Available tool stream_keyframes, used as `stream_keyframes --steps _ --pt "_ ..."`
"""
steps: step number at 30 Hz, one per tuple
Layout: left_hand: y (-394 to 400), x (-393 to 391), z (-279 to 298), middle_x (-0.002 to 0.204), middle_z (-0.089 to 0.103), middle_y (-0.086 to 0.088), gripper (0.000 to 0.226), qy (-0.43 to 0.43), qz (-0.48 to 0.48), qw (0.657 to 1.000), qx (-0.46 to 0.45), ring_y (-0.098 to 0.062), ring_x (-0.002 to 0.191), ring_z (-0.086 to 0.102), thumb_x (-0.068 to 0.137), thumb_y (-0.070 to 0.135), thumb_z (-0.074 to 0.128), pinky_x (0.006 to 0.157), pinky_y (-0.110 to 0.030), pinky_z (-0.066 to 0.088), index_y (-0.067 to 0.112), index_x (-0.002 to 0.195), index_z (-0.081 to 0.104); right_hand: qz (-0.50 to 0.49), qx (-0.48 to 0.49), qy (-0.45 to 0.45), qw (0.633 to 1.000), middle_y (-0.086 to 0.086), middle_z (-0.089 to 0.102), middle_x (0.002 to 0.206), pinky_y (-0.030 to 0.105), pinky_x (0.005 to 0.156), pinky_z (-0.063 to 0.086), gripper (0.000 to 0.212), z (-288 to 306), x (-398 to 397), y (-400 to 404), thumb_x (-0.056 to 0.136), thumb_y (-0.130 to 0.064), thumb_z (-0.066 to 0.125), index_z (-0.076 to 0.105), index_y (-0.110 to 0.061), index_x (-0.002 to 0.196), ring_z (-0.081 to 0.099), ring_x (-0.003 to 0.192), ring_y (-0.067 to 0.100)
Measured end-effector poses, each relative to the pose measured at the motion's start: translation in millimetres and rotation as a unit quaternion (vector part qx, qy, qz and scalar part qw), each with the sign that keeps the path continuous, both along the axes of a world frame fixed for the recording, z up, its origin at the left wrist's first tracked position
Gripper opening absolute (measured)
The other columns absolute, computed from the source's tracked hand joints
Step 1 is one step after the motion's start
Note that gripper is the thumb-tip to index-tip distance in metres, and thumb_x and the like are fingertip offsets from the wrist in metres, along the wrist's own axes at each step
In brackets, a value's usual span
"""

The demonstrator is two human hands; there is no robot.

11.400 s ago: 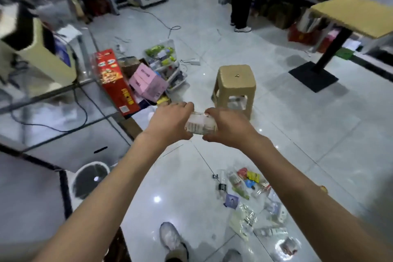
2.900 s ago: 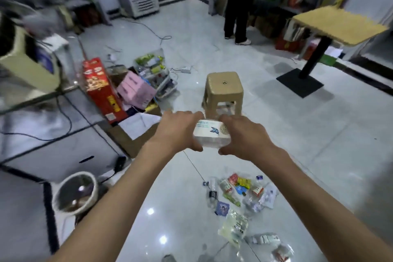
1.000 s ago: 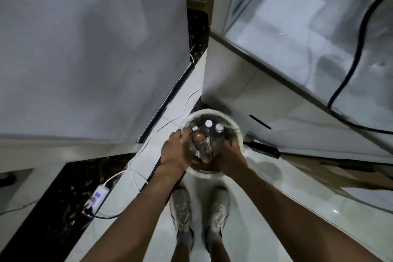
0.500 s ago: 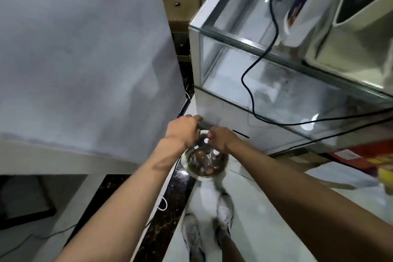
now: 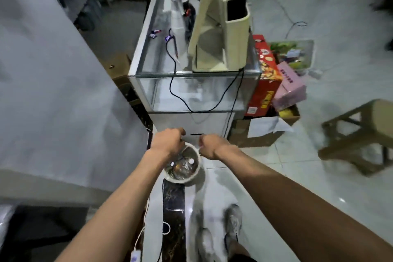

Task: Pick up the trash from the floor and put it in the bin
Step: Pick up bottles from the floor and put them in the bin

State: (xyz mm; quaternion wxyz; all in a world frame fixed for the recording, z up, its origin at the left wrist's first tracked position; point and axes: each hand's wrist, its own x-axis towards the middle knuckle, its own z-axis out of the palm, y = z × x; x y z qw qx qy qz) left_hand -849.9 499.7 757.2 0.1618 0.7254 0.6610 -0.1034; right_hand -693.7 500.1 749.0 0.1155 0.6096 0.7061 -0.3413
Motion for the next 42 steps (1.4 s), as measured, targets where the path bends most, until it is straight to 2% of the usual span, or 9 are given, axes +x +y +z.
stream_keyframes --steps 7,11,16,24,28,34,38,39,42 --pt "-53.0 146.8 59.1 0.126 0.063 -0.005 0.039 0.006 -0.171 0.985 0.002 -0.028 0.113 0.060 0.091 0.022 0.048 0.088 -0.036 0.049 0.030 0.128 0.056 -0.246 0.024 0.040 0.968 0.011 0.059 0.130 0.034 0.094 0.046 0.037 49.1 133.1 -127.6 0.092 -0.030 0.052 0.057 -0.014 0.125 0.056 0.118 0.031" --pt "-107.6 246.2 82.9 0.114 0.066 -0.005 0.024 -0.001 -0.300 0.953 0.033 -0.028 0.101 0.063 0.091 0.022 0.050 0.079 -0.037 0.052 0.021 0.112 0.060 -0.414 0.045 0.068 0.907 0.009 0.058 0.133 0.030 0.095 0.043 0.040 69.7 217.5 -231.3 0.091 -0.032 0.052 0.054 -0.015 0.128 0.054 0.120 0.027" --pt "-213.9 358.3 91.7 0.128 0.061 0.000 0.037 -0.048 -0.423 0.903 0.053 -0.023 0.114 0.058 0.094 0.026 0.045 0.086 -0.031 0.047 0.029 0.129 0.056 -0.563 0.056 0.030 0.824 0.010 0.056 0.132 0.031 0.094 0.043 0.040 79.3 300.3 -387.3 0.092 -0.029 0.051 0.052 -0.013 0.128 0.054 0.120 0.028" --pt "-434.0 491.4 98.1 0.131 0.060 0.000 0.038 -0.079 -0.602 0.794 0.032 -0.023 0.118 0.056 0.093 0.026 0.044 0.089 -0.031 0.044 0.033 0.129 0.056 -0.719 0.044 -0.017 0.694 0.013 0.057 0.132 0.033 0.095 0.045 0.039 83.6 361.7 -638.2 0.093 -0.026 0.050 0.051 -0.012 0.130 0.055 0.119 0.029" --pt "-519.3 520.8 93.9 0.128 0.061 0.002 0.037 -0.079 -0.659 0.748 0.030 -0.021 0.116 0.057 0.094 0.027 0.044 0.088 -0.030 0.044 0.032 0.128 0.057 -0.770 0.024 -0.025 0.637 0.009 0.060 0.126 0.031 0.086 0.049 0.037 76.6 370.0 -731.1 0.092 -0.025 0.047 0.054 -0.013 0.126 0.062 0.107 0.027" --pt "-562.1 561.8 71.7 0.132 0.058 0.002 0.039 -0.060 -0.702 0.710 0.019 -0.021 0.116 0.057 0.094 0.024 0.043 0.088 -0.028 0.042 0.031 0.131 0.056 -0.826 0.008 0.015 0.563 0.010 0.062 0.117 0.035 0.081 0.056 0.033 52.0 400.2 -782.6 0.090 -0.024 0.051 0.058 -0.015 0.121 0.061 0.088 0.027" --pt "-557.4 609.2 51.9 0.133 0.058 0.002 0.039 -0.043 -0.716 0.697 0.009 -0.020 0.117 0.056 0.095 0.024 0.043 0.089 -0.028 0.042 0.031 0.131 0.055 -0.887 0.058 0.182 0.420 0.012 0.058 0.102 0.035 0.066 0.054 0.043 40.6 441.7 -767.3 0.088 -0.017 0.054 0.046 -0.019 0.131 0.056 0.076 0.025" --pt "-554.0 625.4 45.9 0.132 0.058 0.003 0.039 -0.037 -0.718 0.695 0.009 -0.019 0.117 0.056 0.095 0.023 0.043 0.088 -0.028 0.042 0.031 0.131 0.055 -0.889 0.069 0.187 0.413 0.012 0.058 0.099 0.034 0.065 0.053 0.046 35.9 458.9 -761.8 0.087 -0.017 0.054 0.045 -0.019 0.132 0.055 0.074 0.024" --pt "-537.7 683.3 27.7 0.130 0.058 0.004 0.041 -0.035 -0.719 0.694 0.009 -0.018 0.114 0.058 0.094 0.022 0.043 0.084 -0.027 0.042 0.032 0.132 0.053 -0.875 0.088 0.162 0.447 0.008 0.056 0.096 0.030 0.062 0.051 0.046 23.6 516.2 -741.1 0.088 -0.019 0.052 0.047 -0.020 0.134 0.053 0.077 0.023"
